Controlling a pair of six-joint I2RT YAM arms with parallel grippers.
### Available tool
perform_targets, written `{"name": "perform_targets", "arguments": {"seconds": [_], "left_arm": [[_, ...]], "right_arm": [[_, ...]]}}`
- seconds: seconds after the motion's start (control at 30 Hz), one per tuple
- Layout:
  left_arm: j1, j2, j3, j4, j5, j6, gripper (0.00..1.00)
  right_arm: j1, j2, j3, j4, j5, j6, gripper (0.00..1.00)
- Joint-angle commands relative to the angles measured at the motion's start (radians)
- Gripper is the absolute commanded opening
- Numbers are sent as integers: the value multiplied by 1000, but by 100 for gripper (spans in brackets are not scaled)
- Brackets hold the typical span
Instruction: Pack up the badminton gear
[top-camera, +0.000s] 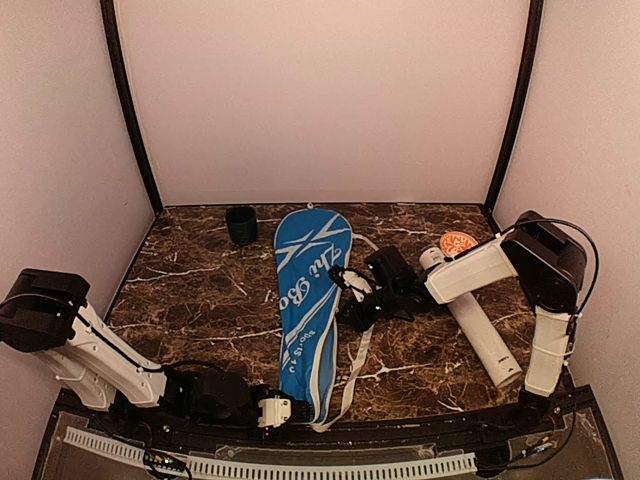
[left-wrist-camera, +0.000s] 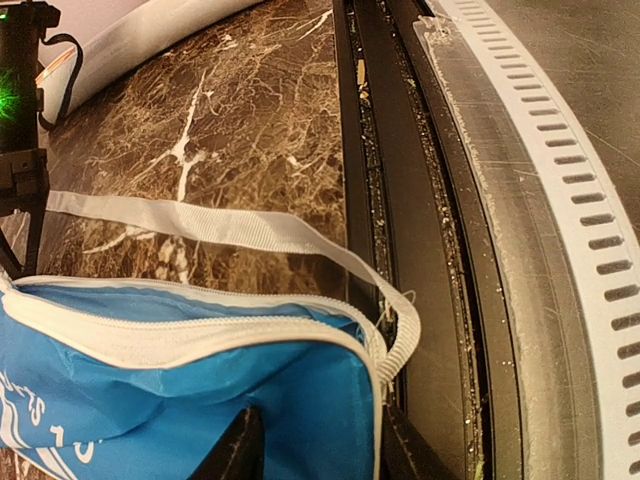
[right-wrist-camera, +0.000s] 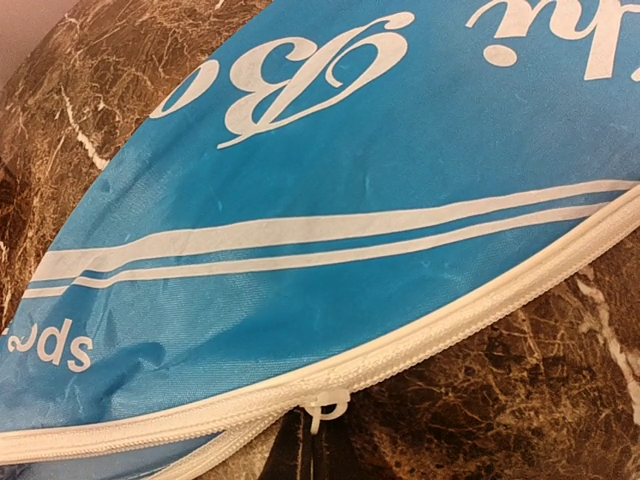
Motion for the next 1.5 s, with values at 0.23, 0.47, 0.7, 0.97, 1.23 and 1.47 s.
{"name": "perform_targets", "arguments": {"seconds": [0.23,0.47,0.7,0.97,1.23,1.47], "left_arm": [[67,1,-26,-17,-69,-30,43],[59,3,4,-92,-15,-35,44],[97,0,-13,-70,-130,-115,43],[136,49,25,-102,-166,-133,43],[153,116,77,-108,-193,-175,40],[172,125,78,-119,-217,-222,39]], "right_arm": [[106,-77,-193,-142,-5,48,0],[70,-24,-57,-186,26,48,0],[127,-45,20,-308,24,6,0],[191,-183,-154,-405,44,69,0],[292,-164,-100,-419,40,123,0],[415,-153,-74,-377,9,181,0]]}}
